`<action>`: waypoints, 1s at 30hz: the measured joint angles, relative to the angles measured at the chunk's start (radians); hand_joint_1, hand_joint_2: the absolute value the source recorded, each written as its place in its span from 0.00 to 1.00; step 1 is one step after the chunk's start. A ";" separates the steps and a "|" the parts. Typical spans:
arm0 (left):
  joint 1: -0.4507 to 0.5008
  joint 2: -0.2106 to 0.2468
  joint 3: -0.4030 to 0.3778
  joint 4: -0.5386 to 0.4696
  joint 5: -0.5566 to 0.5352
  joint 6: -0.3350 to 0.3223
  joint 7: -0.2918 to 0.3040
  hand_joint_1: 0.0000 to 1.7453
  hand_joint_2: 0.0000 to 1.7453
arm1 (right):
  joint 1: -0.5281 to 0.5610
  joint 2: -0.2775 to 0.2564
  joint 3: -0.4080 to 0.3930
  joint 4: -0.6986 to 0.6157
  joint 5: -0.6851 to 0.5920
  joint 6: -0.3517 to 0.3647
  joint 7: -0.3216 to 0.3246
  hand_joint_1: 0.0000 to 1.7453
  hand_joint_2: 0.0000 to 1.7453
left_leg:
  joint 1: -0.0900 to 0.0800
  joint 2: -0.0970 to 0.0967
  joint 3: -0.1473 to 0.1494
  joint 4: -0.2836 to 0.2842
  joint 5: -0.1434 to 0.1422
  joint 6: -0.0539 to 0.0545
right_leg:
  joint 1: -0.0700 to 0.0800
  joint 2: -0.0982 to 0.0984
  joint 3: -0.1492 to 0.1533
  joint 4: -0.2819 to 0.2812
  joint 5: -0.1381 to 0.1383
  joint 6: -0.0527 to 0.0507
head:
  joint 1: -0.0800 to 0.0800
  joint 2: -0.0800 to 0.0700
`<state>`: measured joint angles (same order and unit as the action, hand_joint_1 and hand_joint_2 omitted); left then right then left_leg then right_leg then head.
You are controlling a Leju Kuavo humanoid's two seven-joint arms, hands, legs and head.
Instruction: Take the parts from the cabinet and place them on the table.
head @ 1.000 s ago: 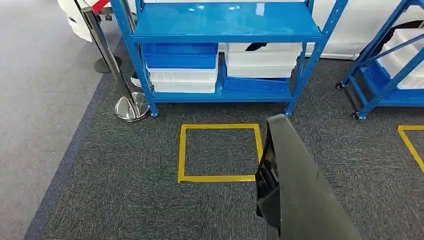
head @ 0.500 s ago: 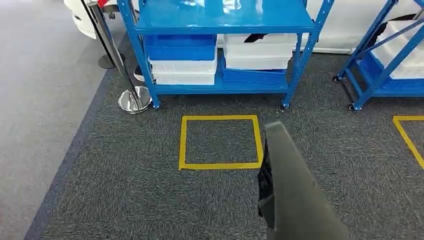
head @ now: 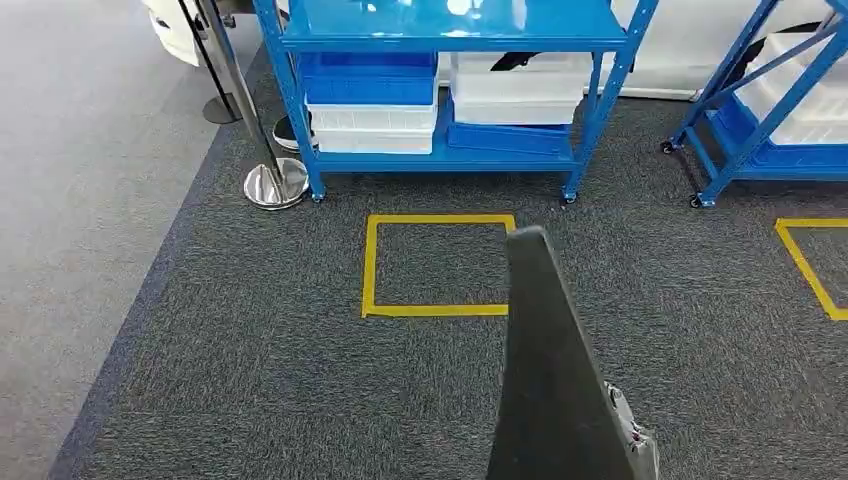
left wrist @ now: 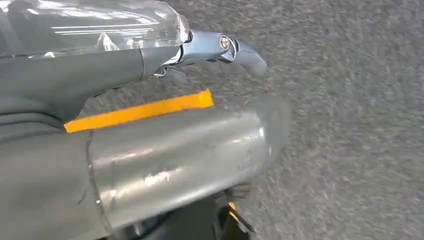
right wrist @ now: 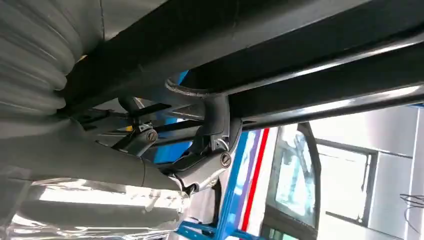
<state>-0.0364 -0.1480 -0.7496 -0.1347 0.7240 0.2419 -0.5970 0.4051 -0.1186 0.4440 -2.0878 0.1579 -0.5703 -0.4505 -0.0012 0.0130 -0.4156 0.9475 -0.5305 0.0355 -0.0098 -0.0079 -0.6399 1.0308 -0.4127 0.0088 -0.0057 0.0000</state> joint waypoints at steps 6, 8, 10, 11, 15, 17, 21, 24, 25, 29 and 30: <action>0.007 0.001 -0.002 0.000 0.002 0.009 0.007 0.00 0.00 | 0.013 0.025 -0.067 0.000 0.008 -0.045 -0.008 1.00 1.00 | -0.001 0.022 -0.058 0.019 0.028 0.008 | -0.005 0.003 -0.072 0.264 -0.155 0.014 | 0.008 0.000; 0.008 0.001 -0.004 0.000 0.003 0.008 0.008 0.00 0.00 | 0.015 0.033 -0.085 0.000 0.008 -0.046 -0.010 1.00 1.00 | -0.001 0.035 -0.063 0.027 0.027 0.005 | -0.005 -0.009 0.034 0.111 -0.091 0.010 | 0.007 0.000; 0.007 0.001 -0.008 0.000 0.003 0.006 0.010 0.00 0.00 | 0.014 0.044 -0.105 0.000 0.006 -0.035 -0.013 1.00 1.00 | -0.012 0.049 -0.071 0.043 0.019 -0.007 | 0.010 -0.066 0.102 -0.015 -0.088 -0.001 | 0.008 0.000; 0.007 0.001 -0.010 0.000 0.003 0.006 0.011 0.00 0.00 | 0.014 0.051 -0.112 0.000 0.006 -0.030 -0.014 1.00 1.00 | -0.012 0.055 -0.072 0.045 0.019 -0.013 | 0.007 -0.054 0.095 -0.011 -0.086 -0.010 | 0.006 0.000; 0.004 0.002 -0.022 0.000 0.005 0.011 0.024 0.00 0.00 | 0.025 0.070 -0.140 0.000 0.007 -0.010 -0.017 1.00 1.00 | -0.009 0.067 -0.074 0.060 0.002 -0.033 | 0.002 -0.022 0.085 -0.020 -0.074 -0.034 | 0.004 0.000; 0.005 0.002 -0.024 0.000 0.007 0.013 0.029 0.00 0.00 | 0.026 0.082 -0.152 -0.001 0.014 0.004 -0.018 1.00 1.00 | -0.003 0.010 -0.122 0.168 -0.071 -0.041 | 0.001 -0.008 0.077 -0.019 -0.068 -0.042 | -0.005 0.000; 0.009 0.003 -0.026 0.001 0.016 0.015 0.032 0.00 0.00 | 0.034 0.095 -0.161 0.000 0.021 0.016 -0.018 1.00 1.00 | 0.001 -0.004 -0.211 0.360 -0.117 -0.045 | 0.004 0.032 0.065 -0.011 -0.064 -0.046 | -0.006 0.000; 0.009 0.004 -0.030 0.001 0.021 0.022 0.034 0.00 0.00 | 0.037 0.107 -0.168 0.000 0.032 0.025 -0.021 1.00 1.00 | 0.002 -0.039 -0.104 0.127 0.019 -0.032 | 0.004 0.066 0.065 -0.005 -0.063 -0.044 | -0.006 0.000; 0.011 0.006 -0.033 0.004 0.021 0.023 0.035 0.00 0.00 | 0.037 0.113 -0.169 -0.001 0.039 0.026 -0.027 1.00 1.00 | 0.002 -0.082 -0.087 0.082 0.016 -0.026 | 0.007 0.074 0.062 -0.003 -0.060 -0.038 | -0.005 0.000; 0.004 0.006 -0.043 0.005 0.030 0.024 0.037 0.00 0.00 | 0.040 0.124 -0.169 -0.003 0.072 0.022 -0.036 1.00 1.00 | -0.001 -0.051 -0.087 0.056 0.023 -0.015 | 0.002 0.113 0.045 -0.007 -0.043 -0.009 | -0.005 0.000; 0.005 0.005 -0.045 0.005 0.033 0.024 0.037 0.00 0.00 | 0.041 0.124 -0.169 -0.003 0.077 0.021 -0.036 1.00 1.00 | 0.011 -0.036 -0.080 0.043 0.035 -0.008 | 0.002 0.096 0.043 0.004 -0.050 -0.008 | -0.005 0.000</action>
<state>-0.0314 -0.1434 -0.7950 -0.1293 0.7572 0.2655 -0.5604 0.4461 0.0053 0.2750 -2.0912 0.2354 -0.5493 -0.4868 0.0100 -0.0235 -0.4952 0.9906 -0.4960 0.0277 -0.0082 0.0879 -0.5974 1.0347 -0.4630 0.0007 -0.0103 0.0000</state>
